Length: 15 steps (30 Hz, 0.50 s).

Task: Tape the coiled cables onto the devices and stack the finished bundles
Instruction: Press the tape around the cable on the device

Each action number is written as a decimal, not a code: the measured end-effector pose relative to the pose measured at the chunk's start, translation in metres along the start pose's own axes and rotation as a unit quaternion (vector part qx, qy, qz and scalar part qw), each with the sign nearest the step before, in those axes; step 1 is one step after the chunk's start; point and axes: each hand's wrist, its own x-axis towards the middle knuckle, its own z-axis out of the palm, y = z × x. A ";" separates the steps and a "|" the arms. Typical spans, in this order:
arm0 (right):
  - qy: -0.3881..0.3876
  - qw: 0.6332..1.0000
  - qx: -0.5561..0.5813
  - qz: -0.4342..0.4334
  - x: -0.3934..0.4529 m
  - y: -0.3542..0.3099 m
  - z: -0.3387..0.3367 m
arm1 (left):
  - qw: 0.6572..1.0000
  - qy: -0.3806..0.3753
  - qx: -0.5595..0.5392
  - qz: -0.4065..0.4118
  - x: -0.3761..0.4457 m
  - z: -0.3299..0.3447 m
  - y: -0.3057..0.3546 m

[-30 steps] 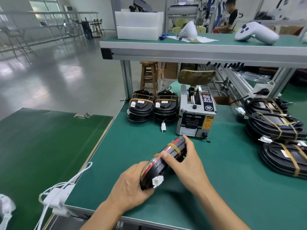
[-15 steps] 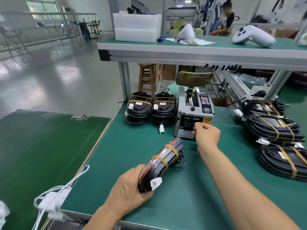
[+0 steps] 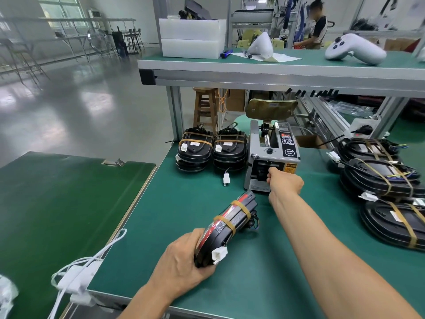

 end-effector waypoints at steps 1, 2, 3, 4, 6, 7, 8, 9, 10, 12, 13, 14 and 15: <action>0.006 1.000 0.003 0.003 0.002 0.000 0.001 | 1.000 0.001 0.000 0.000 0.000 0.000 0.000; 0.010 1.000 0.003 0.006 0.002 0.000 0.002 | 1.000 0.002 -0.001 0.000 0.000 0.000 0.001; 0.015 1.000 0.003 0.009 0.003 0.000 0.004 | 1.000 0.005 -0.003 -0.001 0.000 0.000 0.002; 0.021 1.000 0.006 0.012 0.004 0.000 0.006 | 1.000 0.009 -0.005 -0.001 0.000 -0.001 0.002; 0.031 0.999 -0.002 0.011 0.006 -0.001 0.008 | 1.000 0.016 -0.009 0.000 0.001 -0.001 0.004; 0.036 0.999 -0.021 0.007 0.005 -0.002 0.007 | 1.000 0.019 -0.009 -0.001 0.001 -0.001 0.004; 0.039 0.998 -0.043 0.001 0.002 -0.002 0.005 | 1.000 0.019 -0.008 -0.002 0.001 -0.001 0.004; 0.037 0.997 -0.067 -0.003 0.000 0.000 0.001 | 1.000 0.019 -0.007 -0.003 0.001 -0.001 0.004; 0.022 0.996 -0.081 -0.005 -0.004 0.005 -0.007 | 1.000 0.019 -0.007 -0.004 0.000 -0.001 0.004; -0.051 0.995 -0.085 -0.024 -0.013 0.016 -0.026 | 1.000 0.018 -0.006 -0.004 0.000 -0.001 0.004; -0.096 0.990 -0.089 -0.044 -0.018 0.021 -0.037 | 1.000 0.019 -0.005 -0.004 0.000 -0.001 0.005; -0.139 0.984 -0.095 -0.064 -0.024 0.024 -0.048 | 1.000 0.020 -0.005 -0.004 0.001 -0.001 0.005; -0.179 0.976 -0.098 -0.081 -0.030 0.025 -0.058 | 1.000 0.018 -0.006 -0.005 0.001 -0.001 0.005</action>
